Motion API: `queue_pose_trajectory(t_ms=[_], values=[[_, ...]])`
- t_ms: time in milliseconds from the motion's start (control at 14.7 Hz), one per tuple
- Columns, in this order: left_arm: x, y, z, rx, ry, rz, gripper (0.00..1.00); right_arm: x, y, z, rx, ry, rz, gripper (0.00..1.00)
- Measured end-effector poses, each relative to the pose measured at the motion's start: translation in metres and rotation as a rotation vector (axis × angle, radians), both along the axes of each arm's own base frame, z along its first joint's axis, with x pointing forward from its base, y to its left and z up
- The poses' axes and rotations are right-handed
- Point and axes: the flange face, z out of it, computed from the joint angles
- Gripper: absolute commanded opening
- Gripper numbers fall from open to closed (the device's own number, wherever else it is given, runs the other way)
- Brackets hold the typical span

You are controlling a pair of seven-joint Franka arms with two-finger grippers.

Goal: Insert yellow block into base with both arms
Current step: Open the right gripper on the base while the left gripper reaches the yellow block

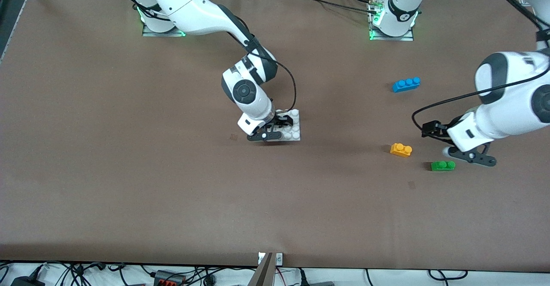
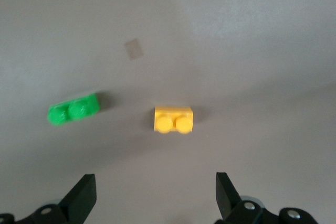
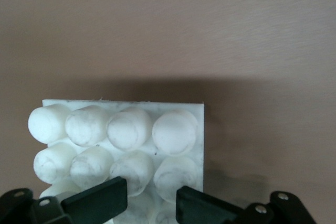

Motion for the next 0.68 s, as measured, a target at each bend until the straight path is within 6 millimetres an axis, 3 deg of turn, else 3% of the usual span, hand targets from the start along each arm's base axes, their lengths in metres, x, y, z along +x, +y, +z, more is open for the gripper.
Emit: queue_pose_trajectory(t_ms=[205, 477, 682], values=[[-0.001, -0.006, -0.034, -0.002, -0.049, -0.081, 1.00, -0.007, 0.012, 0.001, 0.005, -0.004, 0.016, 0.50], [-0.003, -0.005, -0.071, 0.005, -0.106, -0.087, 1.00, -0.004, 0.013, 0.005, 0.012, -0.012, 0.014, 0.52], [-0.013, -0.003, -0.096, 0.008, -0.095, -0.056, 1.00, 0.011, 0.012, 0.035, 0.032, -0.044, 0.002, 0.52]])
